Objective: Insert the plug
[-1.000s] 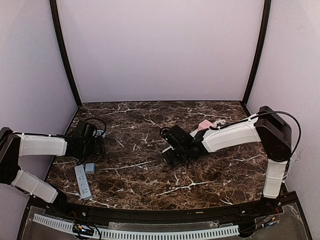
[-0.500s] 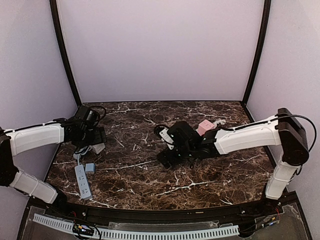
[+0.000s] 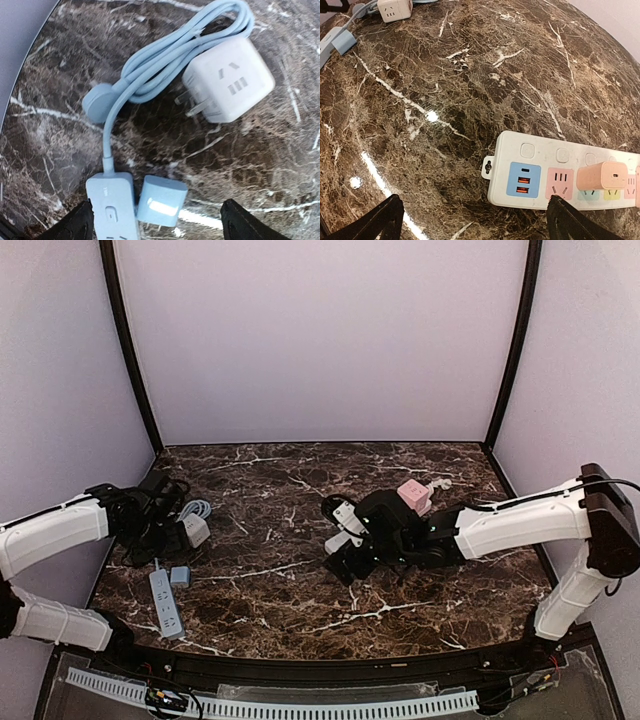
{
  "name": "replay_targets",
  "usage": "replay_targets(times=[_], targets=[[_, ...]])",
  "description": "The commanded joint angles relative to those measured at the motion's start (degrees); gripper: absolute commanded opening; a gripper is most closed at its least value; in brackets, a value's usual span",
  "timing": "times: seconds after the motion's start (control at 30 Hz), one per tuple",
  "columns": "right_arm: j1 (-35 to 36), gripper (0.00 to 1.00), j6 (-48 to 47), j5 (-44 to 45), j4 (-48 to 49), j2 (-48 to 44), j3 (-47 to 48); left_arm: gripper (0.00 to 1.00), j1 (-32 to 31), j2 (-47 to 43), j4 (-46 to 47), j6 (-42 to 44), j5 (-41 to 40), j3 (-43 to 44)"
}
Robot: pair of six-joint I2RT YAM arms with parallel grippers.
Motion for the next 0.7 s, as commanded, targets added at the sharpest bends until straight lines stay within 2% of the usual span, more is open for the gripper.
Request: replay_targets(times=[0.0,0.17,0.47,0.67], targets=[[0.49,0.99,-0.36,-0.59,2.26,-1.65,-1.35,0.87,0.17,0.65,-6.32,-4.66,1.17,-4.61],[0.49,0.99,-0.53,-0.1,2.39,-3.71,-2.63,0.85,0.89,0.09,-2.8,-7.14,5.06,-10.58],[0.53,0.98,-0.34,0.89,2.29,-5.21,-3.87,0.66,2.52,-0.66,2.01,-8.23,7.95,-15.72],[0.54,0.99,-0.36,1.08,2.16,-4.79,-3.81,0.52,2.56,-2.04,1.9,-8.14,10.6,-17.42]])
